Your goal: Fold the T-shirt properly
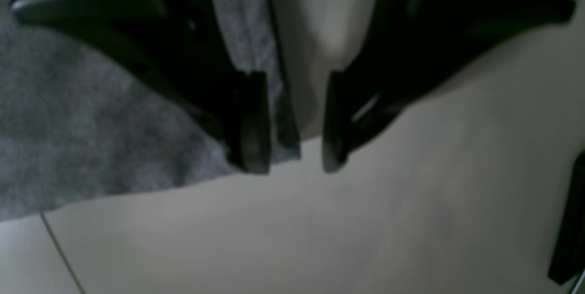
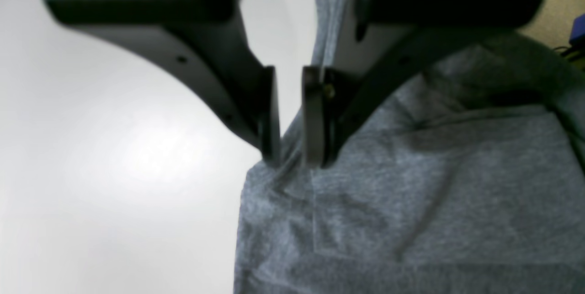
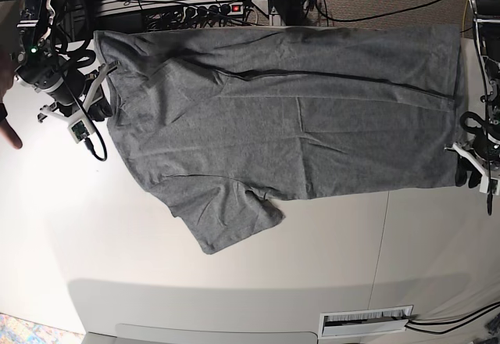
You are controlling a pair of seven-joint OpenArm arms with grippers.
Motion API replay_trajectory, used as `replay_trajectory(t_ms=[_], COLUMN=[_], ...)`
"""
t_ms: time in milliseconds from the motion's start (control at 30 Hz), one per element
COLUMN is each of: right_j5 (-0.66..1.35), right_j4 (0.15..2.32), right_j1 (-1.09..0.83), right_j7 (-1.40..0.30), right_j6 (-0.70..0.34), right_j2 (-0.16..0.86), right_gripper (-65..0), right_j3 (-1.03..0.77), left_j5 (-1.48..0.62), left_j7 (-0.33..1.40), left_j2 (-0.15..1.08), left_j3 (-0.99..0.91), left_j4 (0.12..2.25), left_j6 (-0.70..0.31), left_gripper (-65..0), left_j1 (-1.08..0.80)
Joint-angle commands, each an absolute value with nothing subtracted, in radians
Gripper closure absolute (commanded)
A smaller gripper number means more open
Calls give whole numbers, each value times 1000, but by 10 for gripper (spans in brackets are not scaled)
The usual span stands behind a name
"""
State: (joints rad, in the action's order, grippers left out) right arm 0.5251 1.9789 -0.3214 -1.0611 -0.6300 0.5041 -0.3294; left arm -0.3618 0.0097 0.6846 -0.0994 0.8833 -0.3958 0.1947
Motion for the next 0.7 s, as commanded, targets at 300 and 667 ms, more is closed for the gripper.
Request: replay_trajectory(t_ms=[300, 667], right_j5=[554, 523], right_j4=[2023, 2003], right_j1=[-313, -292], right_j7=[-1054, -980], right_j6=[-632, -633], right_j2=[524, 484], right_gripper=[-97, -95], right_j3=[-340, -340], left_j5=[-296, -291], left_j7=[29, -7], left_j2=[712, 719], left_j3=[-110, -110], left_j4=[896, 897], left_j6=[-508, -521], left_gripper=[-143, 0], left_j1=[231, 235])
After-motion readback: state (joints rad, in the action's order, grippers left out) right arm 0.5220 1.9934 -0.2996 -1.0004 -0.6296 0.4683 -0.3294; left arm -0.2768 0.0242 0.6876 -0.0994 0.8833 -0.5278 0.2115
